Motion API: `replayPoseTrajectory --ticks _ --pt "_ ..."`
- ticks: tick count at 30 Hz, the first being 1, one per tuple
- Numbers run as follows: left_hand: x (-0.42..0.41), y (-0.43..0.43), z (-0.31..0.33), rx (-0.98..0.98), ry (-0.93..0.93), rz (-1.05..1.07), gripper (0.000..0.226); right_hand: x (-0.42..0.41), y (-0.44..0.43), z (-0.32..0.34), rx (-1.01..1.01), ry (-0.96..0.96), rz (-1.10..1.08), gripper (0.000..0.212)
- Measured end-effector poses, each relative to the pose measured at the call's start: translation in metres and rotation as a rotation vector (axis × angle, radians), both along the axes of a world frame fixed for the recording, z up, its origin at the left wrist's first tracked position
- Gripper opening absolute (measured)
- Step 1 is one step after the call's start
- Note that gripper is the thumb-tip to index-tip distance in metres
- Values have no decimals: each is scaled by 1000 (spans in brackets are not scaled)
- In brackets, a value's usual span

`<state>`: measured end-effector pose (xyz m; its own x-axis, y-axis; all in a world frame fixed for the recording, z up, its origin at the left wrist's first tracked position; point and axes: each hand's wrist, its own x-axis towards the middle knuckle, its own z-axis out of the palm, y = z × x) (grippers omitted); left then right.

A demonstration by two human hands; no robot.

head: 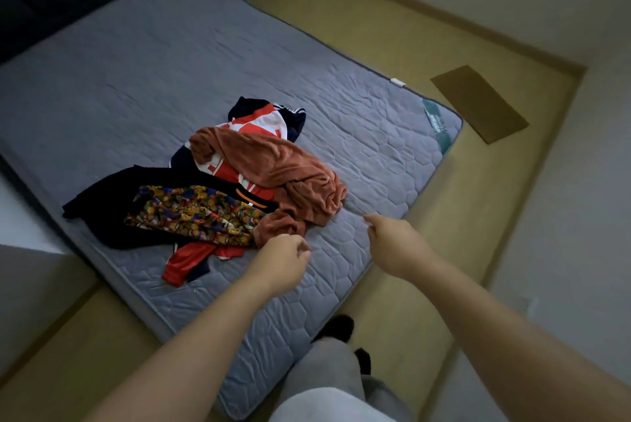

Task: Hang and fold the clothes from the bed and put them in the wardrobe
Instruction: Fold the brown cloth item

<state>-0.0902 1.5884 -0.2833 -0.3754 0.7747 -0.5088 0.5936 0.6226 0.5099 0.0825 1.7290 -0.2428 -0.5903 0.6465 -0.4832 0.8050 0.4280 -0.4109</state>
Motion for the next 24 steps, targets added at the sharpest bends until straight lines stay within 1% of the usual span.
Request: replayPoseTrajectory --ticks 4,7,8,9,10,12,13,14,15,17,18,19,21,24 --pt "-14 78 -66 -103 -23 -44 25 -18 62 -47 -53 38 29 48" --pt "-34 137 -138 -235 -76 -49 26 -32 101 -93 -112 70 28 48" --pt "-40 155 -163 -279 -112 -17 26 -37 114 -111 -137 69 28 47" --pt "-46 172 -188 -313 -158 58 26 -42 126 -128 -164 63 29 47" --pt "-51 186 -211 -338 -219 182 23 -48 138 -144 -197 53 29 46" --pt "-57 210 -252 -368 -390 508 10 -62 160 -173 -254 29 43 45" --pt "-61 218 -272 -385 -442 657 5 -69 171 -186 -272 23 53 46" --pt "-66 225 -291 -399 -454 795 9 -76 182 -198 -281 19 60 47" --pt "-72 230 -311 -415 -417 899 23 -82 192 -209 -286 14 70 48" --pt "-89 231 -343 -463 -208 1000 51 -94 210 -229 -291 -3 92 46" --pt "-97 230 -354 -471 -115 1024 56 -98 218 -238 -293 -9 99 45" --pt "-105 229 -362 -462 -64 1046 56 -101 223 -246 -296 -13 108 45" --pt "-119 226 -376 -422 -93 1070 53 -106 231 -258 -308 -23 128 46" --pt "-131 219 -390 -323 -234 1102 50 -108 236 -265 -342 -52 155 48"
